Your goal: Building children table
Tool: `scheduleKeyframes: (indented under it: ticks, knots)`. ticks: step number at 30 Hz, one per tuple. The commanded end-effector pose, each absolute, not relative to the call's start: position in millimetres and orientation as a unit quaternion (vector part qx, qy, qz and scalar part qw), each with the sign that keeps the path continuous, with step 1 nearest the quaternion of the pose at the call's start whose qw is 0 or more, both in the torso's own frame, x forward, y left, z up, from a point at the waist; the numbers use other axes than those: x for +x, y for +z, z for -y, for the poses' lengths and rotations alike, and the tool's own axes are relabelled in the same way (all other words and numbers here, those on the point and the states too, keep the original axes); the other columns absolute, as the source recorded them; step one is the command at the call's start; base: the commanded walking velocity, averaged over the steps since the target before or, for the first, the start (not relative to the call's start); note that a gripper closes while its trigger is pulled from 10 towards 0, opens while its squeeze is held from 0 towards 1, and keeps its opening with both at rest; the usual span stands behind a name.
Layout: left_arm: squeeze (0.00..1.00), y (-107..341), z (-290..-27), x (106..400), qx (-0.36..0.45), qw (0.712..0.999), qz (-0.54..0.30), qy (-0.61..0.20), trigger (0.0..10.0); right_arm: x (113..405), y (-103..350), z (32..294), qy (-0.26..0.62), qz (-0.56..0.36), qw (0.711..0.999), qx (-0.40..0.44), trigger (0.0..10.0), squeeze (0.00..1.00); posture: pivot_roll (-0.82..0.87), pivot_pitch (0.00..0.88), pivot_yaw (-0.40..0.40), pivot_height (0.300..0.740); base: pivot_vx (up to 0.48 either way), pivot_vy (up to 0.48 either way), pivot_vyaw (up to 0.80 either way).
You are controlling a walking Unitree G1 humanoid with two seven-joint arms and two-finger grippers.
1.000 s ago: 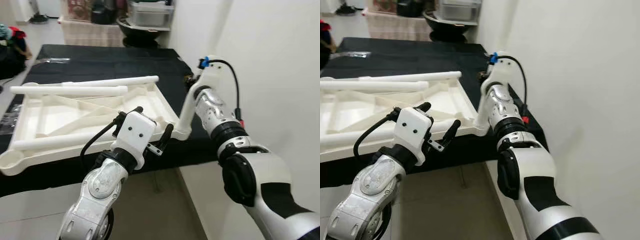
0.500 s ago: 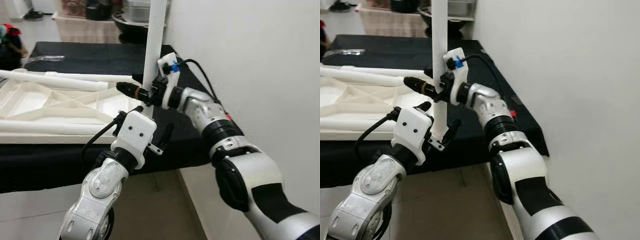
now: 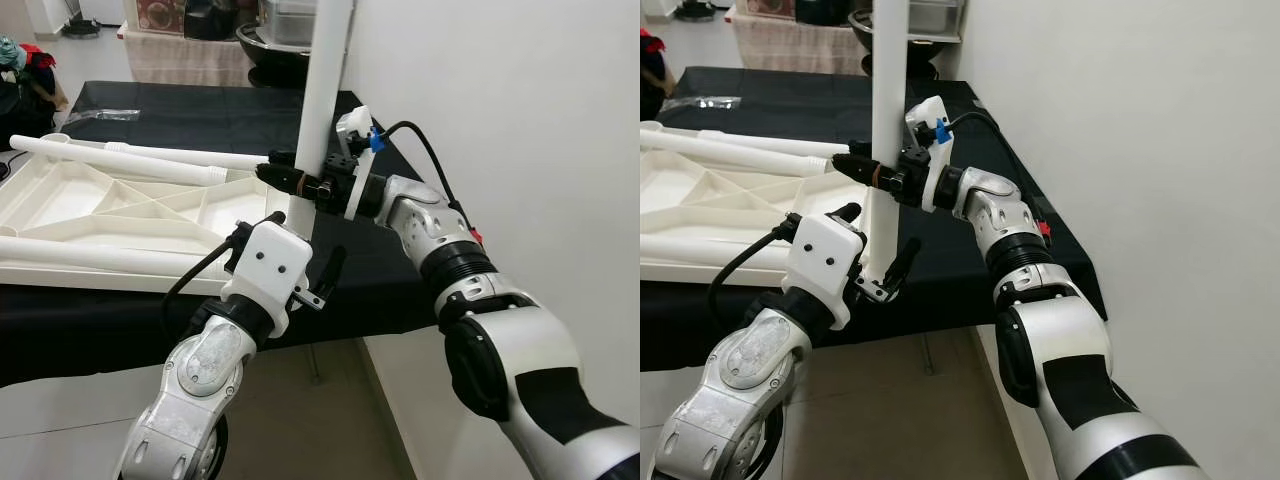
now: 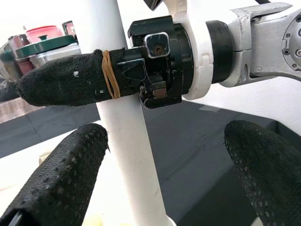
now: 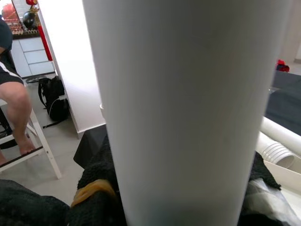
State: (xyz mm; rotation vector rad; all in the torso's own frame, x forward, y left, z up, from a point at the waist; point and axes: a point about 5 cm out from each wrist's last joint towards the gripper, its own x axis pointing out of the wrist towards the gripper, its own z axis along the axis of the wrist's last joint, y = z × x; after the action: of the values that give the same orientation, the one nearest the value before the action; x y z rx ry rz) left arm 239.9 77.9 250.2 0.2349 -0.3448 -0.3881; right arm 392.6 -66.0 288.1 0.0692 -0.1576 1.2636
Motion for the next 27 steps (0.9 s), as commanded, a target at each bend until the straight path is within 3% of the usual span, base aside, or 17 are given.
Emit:
scheduleKeyframes:
  ticks: [1, 2, 3, 4, 5, 6, 7, 8, 9, 10, 11, 13, 21, 22, 23, 27]
  knots:
    - [0.00, 250.6, -75.7, 238.4, 0.116, 0.959, 0.170, -0.196, 10.0, 396.3, 276.1, 64.4, 0.559, 0.049, 0.827, 0.039, 0.0, 0.00, 0.08, 0.104, -0.141, 0.740, 0.000, 0.000, 0.00]
    - [0.00, 250.6, -75.7, 238.4, 0.116, 0.959, 0.170, -0.196, 10.0, 396.3, 276.1, 64.4, 0.559, 0.049, 0.827, 0.039, 0.0, 0.00, 0.08, 0.104, -0.141, 0.740, 0.000, 0.000, 0.00]
    - [0.00, 250.0, -75.9, 238.2, 0.116, 0.959, 0.169, -0.195, 10.0, 402.0, 274.9, 64.0, 0.508, 0.041, 0.860, 0.032, 0.0, 0.00, 0.08, 0.106, -0.141, 0.740, 0.000, 0.000, 0.00]
    - [0.00, 250.0, -75.9, 238.2, 0.116, 0.959, 0.169, -0.195, 10.0, 402.0, 274.9, 64.0, 0.508, 0.041, 0.860, 0.032, 0.0, 0.00, 0.08, 0.106, -0.141, 0.740, 0.000, 0.000, 0.00]
    - [0.00, 249.2, -76.3, 238.2, 0.116, 0.959, 0.168, -0.195, 10.0, 412.0, 271.7, 68.3, 0.403, 0.023, 0.914, 0.030, 0.0, 0.00, 0.08, 0.108, -0.142, 0.740, 0.000, 0.000, 0.00]
    - [0.00, 249.2, -76.3, 238.2, 0.116, 0.959, 0.168, -0.195, 10.0, 412.0, 271.7, 68.3, 0.403, 0.023, 0.914, 0.030, 0.0, 0.00, 0.08, 0.108, -0.142, 0.740, 0.000, 0.000, 0.00]
    - [0.00, 248.3, -76.7, 238.3, 0.117, 0.960, 0.166, -0.193, 10.0, 420.6, 268.0, 78.6, 0.281, 0.010, 0.959, 0.029, 0.0, 0.00, 0.08, 0.109, -0.139, 0.740, 0.000, 0.000, 0.00]
    - [0.00, 247.6, -76.9, 238.4, 0.116, 0.960, 0.165, -0.193, 10.0, 426.1, 263.4, 92.5, 0.161, -0.002, 0.986, 0.045, 0.0, 0.00, 0.08, 0.110, -0.139, 0.740, 0.000, 0.000, 0.00]
    - [0.00, 247.6, -76.9, 238.4, 0.116, 0.960, 0.165, -0.193, 10.0, 426.1, 263.4, 92.5, 0.161, -0.002, 0.986, 0.045, 0.0, 0.00, 0.08, 0.110, -0.139, 0.740, 0.000, 0.000, 0.00]
    - [0.00, 247.2, -76.6, 238.5, 0.116, 0.960, 0.164, -0.193, 10.0, 428.4, 255.8, 109.4, 0.047, -0.020, 0.996, 0.076, 0.0, 0.00, 0.08, 0.110, -0.140, 0.740, 0.000, 0.000, 0.00]
    - [0.00, 247.2, -76.6, 238.5, 0.116, 0.960, 0.164, -0.193, 10.0, 428.4, 255.8, 109.4, 0.047, -0.020, 0.996, 0.076, 0.0, 0.00, 0.08, 0.110, -0.140, 0.740, 0.000, 0.000, 0.00]
    - [0.00, 247.0, -75.7, 238.5, 0.116, 0.960, 0.163, -0.194, 10.0, 427.1, 241.6, 127.2, -0.074, -0.051, 0.987, 0.131, 0.0, 0.00, 0.08, 0.111, -0.141, 0.740, 0.000, 0.000, 0.00]
    - [0.00, 231.7, -80.1, 240.0, 0.134, 0.967, 0.125, -0.179, 10.0, 423.9, 231.1, 128.0, -0.145, -0.072, 0.974, 0.161, 0.0, 0.00, 0.08, 0.113, -0.142, 0.740, 0.000, 0.000, 0.00]
    - [0.00, 228.9, -82.1, 240.2, 0.135, 0.969, 0.118, -0.172, 10.0, 424.5, 233.6, 124.3, -0.131, -0.071, 0.974, 0.170, 4.4, 0.00, 0.08, 0.115, -0.147, 0.740, 0.000, 0.000, 0.00]
    - [0.00, 227.0, -83.5, 240.3, 0.135, 0.970, 0.114, -0.167, 10.0, 425.6, 238.3, 118.6, -0.103, -0.063, 0.977, 0.175, 10.0, 0.00, 0.08, 0.118, -0.148, 0.740, 0.000, 0.000, 0.00]
    - [0.00, 225.4, -83.8, 240.2, 0.135, 0.971, 0.110, -0.166, 10.0, 427.9, 257.5, 99.9, 0.000, -0.023, 0.983, 0.180, 10.0, 0.00, 0.07, 0.118, -0.147, 0.740, 0.000, 0.000, 0.00]
